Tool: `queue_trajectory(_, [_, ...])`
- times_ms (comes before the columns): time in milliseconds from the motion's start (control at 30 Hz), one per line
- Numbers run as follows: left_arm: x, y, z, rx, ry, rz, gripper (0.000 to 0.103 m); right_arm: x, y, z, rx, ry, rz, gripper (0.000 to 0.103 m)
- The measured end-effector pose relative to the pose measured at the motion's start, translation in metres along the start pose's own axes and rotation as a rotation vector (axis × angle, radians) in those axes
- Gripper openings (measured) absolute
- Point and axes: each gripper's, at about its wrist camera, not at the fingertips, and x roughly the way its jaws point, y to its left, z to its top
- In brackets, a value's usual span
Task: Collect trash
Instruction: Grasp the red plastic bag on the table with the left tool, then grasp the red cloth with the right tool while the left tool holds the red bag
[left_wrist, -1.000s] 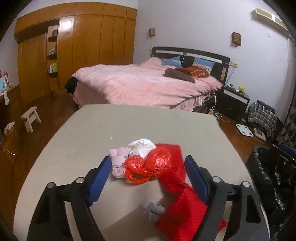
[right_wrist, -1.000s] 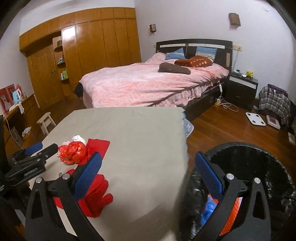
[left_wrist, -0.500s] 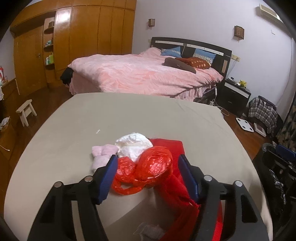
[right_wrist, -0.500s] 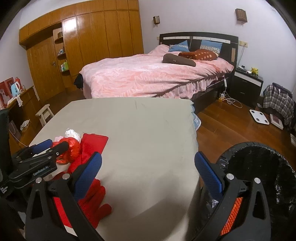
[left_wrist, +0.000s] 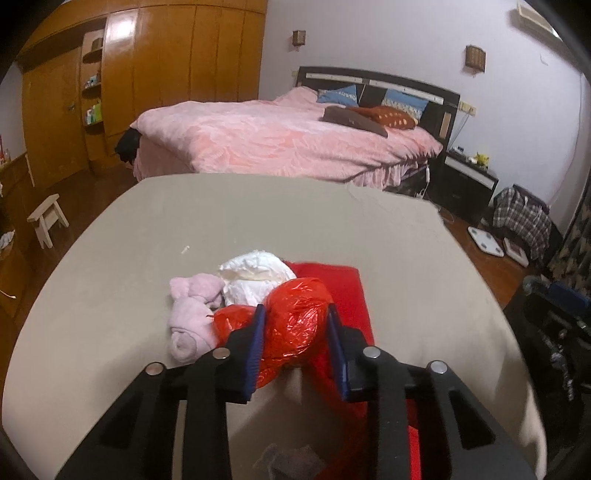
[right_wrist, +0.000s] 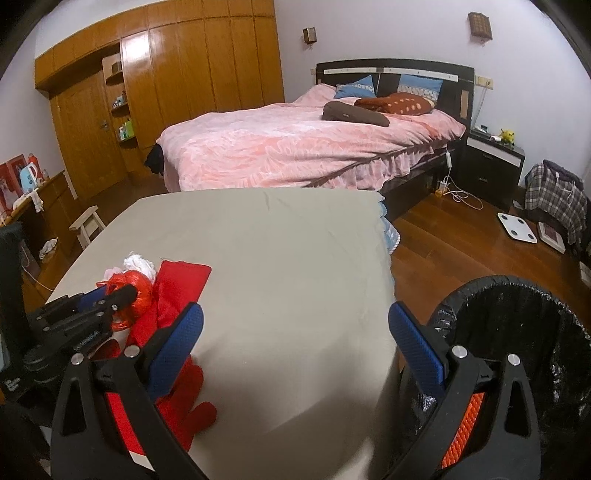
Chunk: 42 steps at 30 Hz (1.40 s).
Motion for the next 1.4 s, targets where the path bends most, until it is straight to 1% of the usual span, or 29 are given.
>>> queue_trajectory(200, [-0.032,0.007,0.008,-0.003,-0.06,-0.013,0.032,-0.008,0.001,0.0,0.002,-0.019,0.01,0.098])
queue_trajectory(400, [-0.055,0.02,0.007,-0.001,-0.08,0.005,0.032,-0.016,0.011,-0.002,-0.003,-0.026,0.024,0.098])
queue_trajectory(533, [-0.064,0.03,0.0,-0.001,-0.079,0.024,0.032,-0.021,0.021,-0.006,-0.014,-0.026,0.034,0.098])
queue_trajectory(833, [-0.078,0.05,-0.02,-0.006,-0.057,0.041,0.032,-0.033,0.048,-0.017,-0.032,-0.031,0.07,0.098])
queue_trajectory(1167, [-0.087,0.067,-0.044,-0.022,-0.023,0.064,0.032,-0.039,0.086,-0.036,-0.07,0.009,0.159,0.097])
queue_trajectory(1300, [-0.085,0.069,-0.051,-0.029,-0.008,0.065,0.032,-0.037,0.1,-0.043,-0.101,0.029,0.182,0.092])
queue_trajectory(1400, [-0.083,0.072,-0.054,-0.034,0.0,0.064,0.032,-0.032,0.11,-0.048,-0.121,0.055,0.199,0.084])
